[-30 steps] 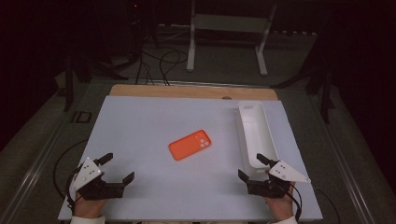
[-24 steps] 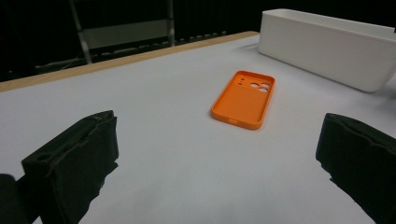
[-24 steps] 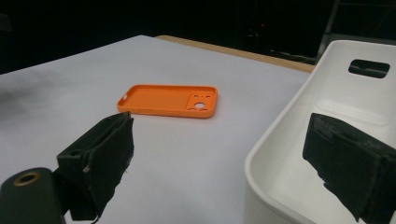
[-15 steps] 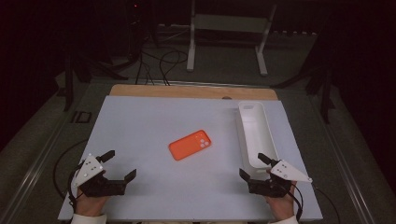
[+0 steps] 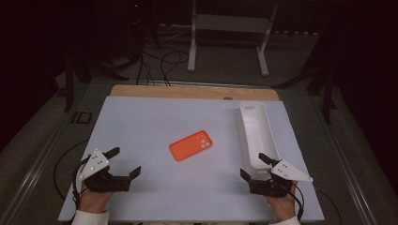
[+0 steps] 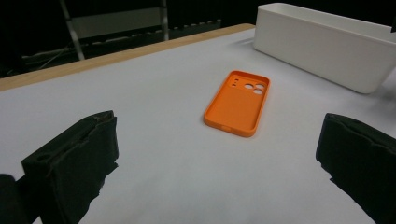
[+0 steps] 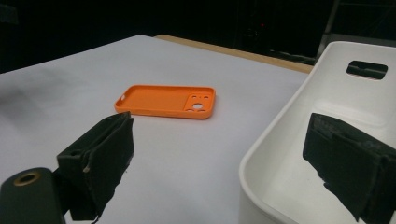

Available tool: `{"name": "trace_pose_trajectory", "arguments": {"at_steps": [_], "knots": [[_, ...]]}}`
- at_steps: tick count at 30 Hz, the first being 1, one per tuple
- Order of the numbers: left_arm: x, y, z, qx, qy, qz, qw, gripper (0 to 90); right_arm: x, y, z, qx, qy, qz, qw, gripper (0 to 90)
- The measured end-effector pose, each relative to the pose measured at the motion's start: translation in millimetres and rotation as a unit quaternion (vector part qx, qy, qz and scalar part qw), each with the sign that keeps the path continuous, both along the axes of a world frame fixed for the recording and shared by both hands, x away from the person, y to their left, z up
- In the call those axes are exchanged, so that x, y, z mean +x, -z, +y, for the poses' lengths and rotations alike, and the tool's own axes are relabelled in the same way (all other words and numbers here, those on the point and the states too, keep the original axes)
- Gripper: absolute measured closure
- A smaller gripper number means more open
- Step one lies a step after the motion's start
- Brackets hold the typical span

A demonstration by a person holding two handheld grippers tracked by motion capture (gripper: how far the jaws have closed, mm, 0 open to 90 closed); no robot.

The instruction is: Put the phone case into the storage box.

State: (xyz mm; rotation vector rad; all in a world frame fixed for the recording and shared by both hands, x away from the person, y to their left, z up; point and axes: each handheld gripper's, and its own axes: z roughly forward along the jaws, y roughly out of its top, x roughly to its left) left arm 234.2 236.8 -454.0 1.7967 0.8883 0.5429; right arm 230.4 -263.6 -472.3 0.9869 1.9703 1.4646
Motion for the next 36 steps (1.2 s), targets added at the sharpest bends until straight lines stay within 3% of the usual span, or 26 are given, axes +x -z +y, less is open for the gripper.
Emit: {"name": "trace_pose_trajectory", "arguments": {"at_steps": [27,36], "knots": [[24.2,-0.2,-23.3,0.025,0.021,0.021,0.9992,0.0,1.0,1.7,0.8,-0.005,-0.004,0.000,1.0000,8.6],[30.1,1.3,-32.3,0.035,0.026,0.019,0.9989,0.0,1.2,3.1,1.2,-0.003,-0.004,0.001,1.0000,8.6]]}}
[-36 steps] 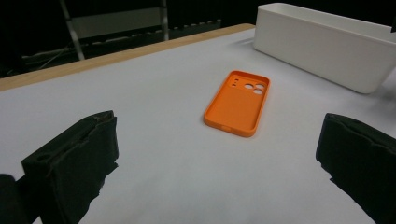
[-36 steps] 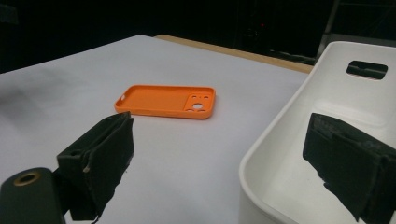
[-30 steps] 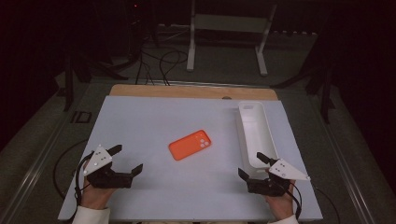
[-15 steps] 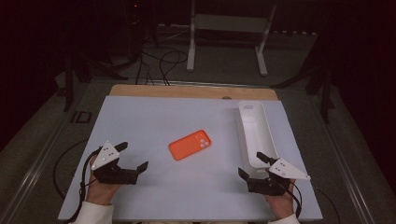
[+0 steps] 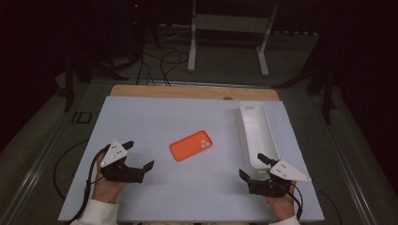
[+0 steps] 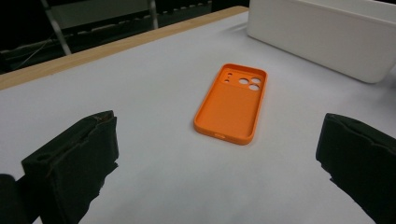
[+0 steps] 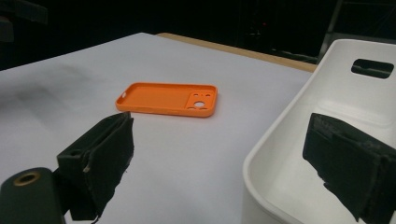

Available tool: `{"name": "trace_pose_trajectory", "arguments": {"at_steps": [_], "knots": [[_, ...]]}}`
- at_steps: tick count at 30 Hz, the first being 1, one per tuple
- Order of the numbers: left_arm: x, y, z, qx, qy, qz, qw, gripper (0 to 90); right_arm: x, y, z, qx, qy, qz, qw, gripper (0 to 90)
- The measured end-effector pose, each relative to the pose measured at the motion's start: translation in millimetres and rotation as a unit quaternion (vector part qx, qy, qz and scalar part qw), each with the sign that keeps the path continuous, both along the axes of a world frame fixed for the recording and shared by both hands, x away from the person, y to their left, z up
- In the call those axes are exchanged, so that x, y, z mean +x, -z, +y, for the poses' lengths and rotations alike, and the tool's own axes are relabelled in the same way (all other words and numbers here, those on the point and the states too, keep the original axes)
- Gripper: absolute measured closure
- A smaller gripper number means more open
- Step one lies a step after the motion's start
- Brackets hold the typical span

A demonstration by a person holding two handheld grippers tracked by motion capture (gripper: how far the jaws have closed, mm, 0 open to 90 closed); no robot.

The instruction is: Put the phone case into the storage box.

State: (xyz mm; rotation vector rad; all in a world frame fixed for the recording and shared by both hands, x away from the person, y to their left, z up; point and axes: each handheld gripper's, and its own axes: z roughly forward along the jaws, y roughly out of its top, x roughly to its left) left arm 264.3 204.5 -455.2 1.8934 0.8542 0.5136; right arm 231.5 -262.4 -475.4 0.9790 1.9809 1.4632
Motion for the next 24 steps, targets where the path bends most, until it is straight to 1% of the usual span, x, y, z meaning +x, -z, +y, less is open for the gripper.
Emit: {"name": "trace_pose_trajectory", "arguments": {"at_steps": [8,15,19,24], "knots": [[6.6,-1.5,-7.9,0.000,0.007,0.001,1.0000,0.0,0.9,-0.3,-0.7,-0.001,0.002,-0.001,1.0000,8.6],[10.5,-1.6,-15.8,0.006,0.012,-0.001,0.9999,0.0,1.0,-0.4,-0.8,-0.001,0.002,-0.002,1.0000,8.6],[12.9,-1.0,-18.6,0.010,0.015,0.003,0.9998,0.0,1.0,-0.6,-0.6,-0.001,0.001,-0.001,1.0000,8.7],[15.1,0.2,-22.7,0.008,0.016,0.007,0.9998,0.0,1.0,-0.9,-0.3,-0.001,0.001,0.000,1.0000,8.6]]}}
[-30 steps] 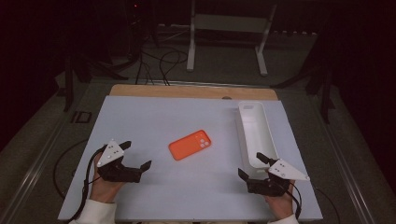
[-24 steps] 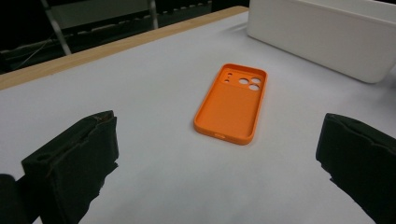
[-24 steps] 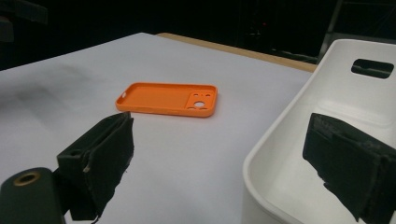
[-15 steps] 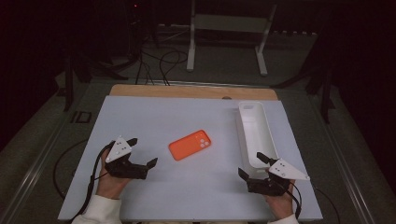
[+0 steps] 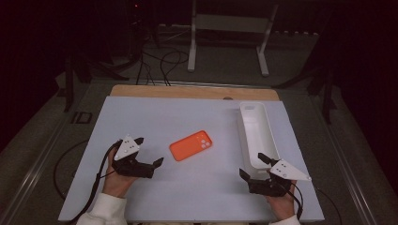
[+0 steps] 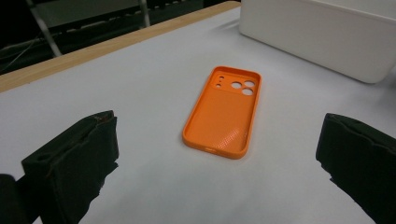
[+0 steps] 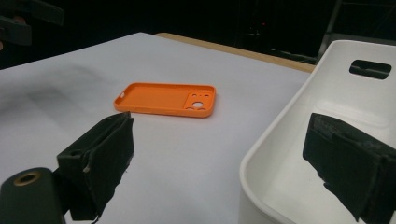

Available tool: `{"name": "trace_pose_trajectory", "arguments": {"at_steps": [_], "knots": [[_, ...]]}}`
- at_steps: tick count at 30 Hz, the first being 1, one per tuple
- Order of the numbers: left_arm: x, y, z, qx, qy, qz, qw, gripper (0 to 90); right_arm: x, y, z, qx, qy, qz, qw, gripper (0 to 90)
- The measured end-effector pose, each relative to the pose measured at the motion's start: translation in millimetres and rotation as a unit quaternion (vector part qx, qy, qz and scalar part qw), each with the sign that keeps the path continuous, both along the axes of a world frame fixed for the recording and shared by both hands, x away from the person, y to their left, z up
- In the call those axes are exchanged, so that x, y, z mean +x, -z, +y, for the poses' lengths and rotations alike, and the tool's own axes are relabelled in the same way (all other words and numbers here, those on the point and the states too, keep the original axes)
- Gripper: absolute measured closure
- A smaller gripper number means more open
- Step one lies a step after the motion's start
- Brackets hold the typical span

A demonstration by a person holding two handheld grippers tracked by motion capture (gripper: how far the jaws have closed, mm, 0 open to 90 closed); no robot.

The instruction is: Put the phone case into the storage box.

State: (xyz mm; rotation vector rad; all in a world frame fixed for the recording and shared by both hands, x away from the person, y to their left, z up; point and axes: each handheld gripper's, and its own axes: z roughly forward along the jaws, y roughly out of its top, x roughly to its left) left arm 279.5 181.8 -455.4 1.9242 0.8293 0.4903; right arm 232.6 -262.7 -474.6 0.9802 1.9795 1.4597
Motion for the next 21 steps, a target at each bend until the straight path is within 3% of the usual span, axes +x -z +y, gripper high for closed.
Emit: {"name": "trace_pose_trajectory", "arguments": {"at_steps": [21], "knots": [[8.9,-1.6,-11.7,0.003,0.006,0.001,1.0000,0.0,0.2,-0.7,0.1,0.000,0.000,-0.002,1.0000,8.6]]}}
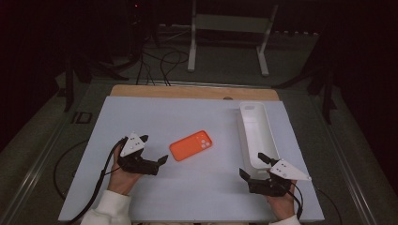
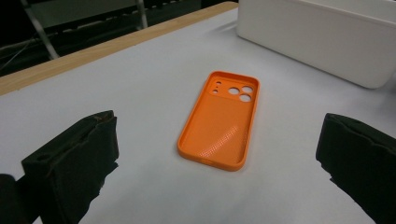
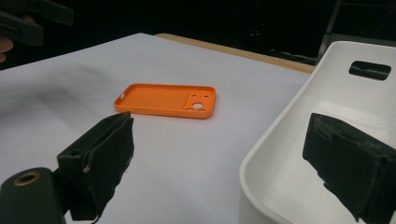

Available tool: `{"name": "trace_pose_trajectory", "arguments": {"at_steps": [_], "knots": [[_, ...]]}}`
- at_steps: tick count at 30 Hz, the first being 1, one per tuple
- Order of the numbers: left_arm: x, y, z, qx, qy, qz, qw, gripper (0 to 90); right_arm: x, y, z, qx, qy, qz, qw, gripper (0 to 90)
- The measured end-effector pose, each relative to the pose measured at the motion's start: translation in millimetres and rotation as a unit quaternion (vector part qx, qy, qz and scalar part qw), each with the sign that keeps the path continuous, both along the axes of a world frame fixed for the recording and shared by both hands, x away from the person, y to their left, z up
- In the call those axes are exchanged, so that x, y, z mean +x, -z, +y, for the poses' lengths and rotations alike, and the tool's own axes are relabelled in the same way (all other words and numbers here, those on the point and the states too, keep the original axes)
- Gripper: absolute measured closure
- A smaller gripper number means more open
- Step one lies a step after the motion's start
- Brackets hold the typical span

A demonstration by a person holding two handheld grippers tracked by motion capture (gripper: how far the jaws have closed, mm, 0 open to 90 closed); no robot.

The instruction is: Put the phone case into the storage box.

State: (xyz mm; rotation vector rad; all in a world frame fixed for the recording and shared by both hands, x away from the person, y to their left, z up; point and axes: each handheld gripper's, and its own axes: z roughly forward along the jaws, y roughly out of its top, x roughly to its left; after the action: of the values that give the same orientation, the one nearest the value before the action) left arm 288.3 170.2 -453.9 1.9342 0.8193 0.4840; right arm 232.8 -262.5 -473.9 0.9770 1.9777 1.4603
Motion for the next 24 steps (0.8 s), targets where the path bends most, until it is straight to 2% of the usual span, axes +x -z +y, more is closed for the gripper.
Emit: {"name": "trace_pose_trajectory", "arguments": {"at_steps": [10,24], "knots": [[5.6,-0.5,-6.3,-0.002,0.008,0.010,0.9999,0.0,0.4,-0.1,0.2,0.000,0.000,0.000,1.0000,8.6],[20.0,1.0,-19.0,0.028,0.020,0.026,0.9990,0.0,0.5,-0.5,0.4,0.001,-0.001,0.001,1.0000,8.7]]}}
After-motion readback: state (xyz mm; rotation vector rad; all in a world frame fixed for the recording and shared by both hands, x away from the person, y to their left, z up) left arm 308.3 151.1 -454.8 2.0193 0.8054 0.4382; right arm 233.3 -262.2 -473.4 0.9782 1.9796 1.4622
